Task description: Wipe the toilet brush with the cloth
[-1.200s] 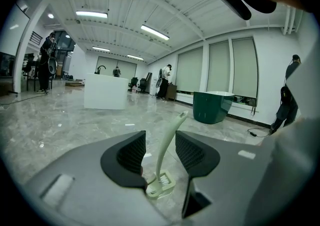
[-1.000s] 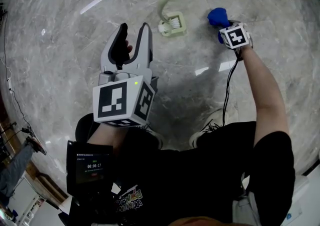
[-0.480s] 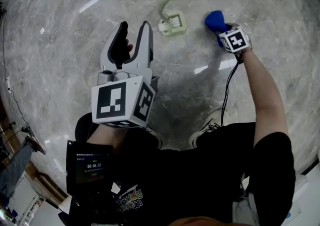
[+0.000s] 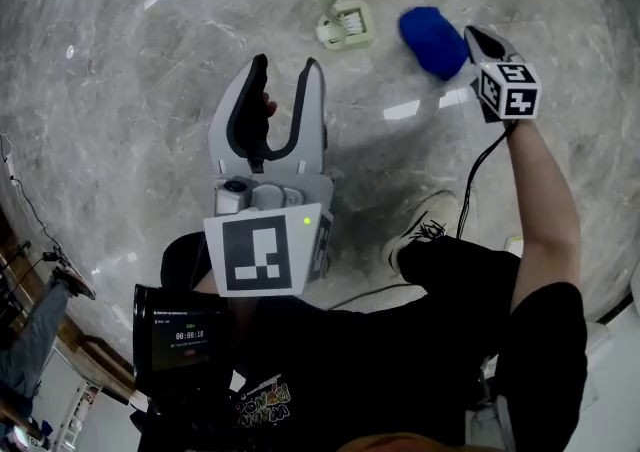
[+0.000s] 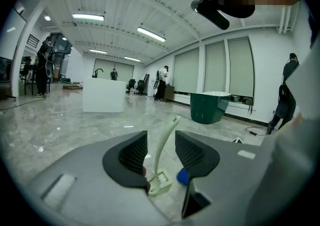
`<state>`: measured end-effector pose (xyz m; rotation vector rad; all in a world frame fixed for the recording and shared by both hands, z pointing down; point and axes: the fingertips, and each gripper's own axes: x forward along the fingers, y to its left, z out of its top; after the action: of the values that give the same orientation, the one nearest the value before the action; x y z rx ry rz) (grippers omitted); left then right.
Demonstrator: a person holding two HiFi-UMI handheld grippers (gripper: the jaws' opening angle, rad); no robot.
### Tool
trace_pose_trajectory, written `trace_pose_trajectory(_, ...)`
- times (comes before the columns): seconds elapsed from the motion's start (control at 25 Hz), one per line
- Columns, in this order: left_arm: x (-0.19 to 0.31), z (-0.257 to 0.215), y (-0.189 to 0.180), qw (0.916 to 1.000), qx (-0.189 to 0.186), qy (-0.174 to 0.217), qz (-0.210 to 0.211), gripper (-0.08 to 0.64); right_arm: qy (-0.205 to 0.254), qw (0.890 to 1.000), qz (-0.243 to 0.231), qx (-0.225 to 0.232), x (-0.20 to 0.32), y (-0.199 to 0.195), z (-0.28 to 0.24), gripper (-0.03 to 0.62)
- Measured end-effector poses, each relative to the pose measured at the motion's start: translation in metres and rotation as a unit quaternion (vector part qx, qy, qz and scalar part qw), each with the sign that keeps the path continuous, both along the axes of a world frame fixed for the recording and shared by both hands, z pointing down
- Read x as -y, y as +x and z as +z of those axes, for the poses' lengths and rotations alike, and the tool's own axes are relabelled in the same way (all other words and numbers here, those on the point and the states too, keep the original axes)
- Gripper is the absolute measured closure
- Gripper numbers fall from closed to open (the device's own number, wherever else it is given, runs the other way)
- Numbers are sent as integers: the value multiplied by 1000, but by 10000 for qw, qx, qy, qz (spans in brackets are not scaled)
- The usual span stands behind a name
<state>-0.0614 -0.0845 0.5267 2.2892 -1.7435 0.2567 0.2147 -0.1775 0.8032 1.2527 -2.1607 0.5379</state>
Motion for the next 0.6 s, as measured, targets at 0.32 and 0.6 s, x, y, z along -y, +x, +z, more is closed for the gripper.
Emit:
trace_pose_trajectory(0.32,-50,-11,-6,9977,180,-636,116,385,-198,9982,539,176,-57,-67,-106,589)
trace_pose_trajectory(0.6,-108,26,-39,9850,621,-1477,-639,383,-1183,9818,1320,675,-143,-98,-175,589)
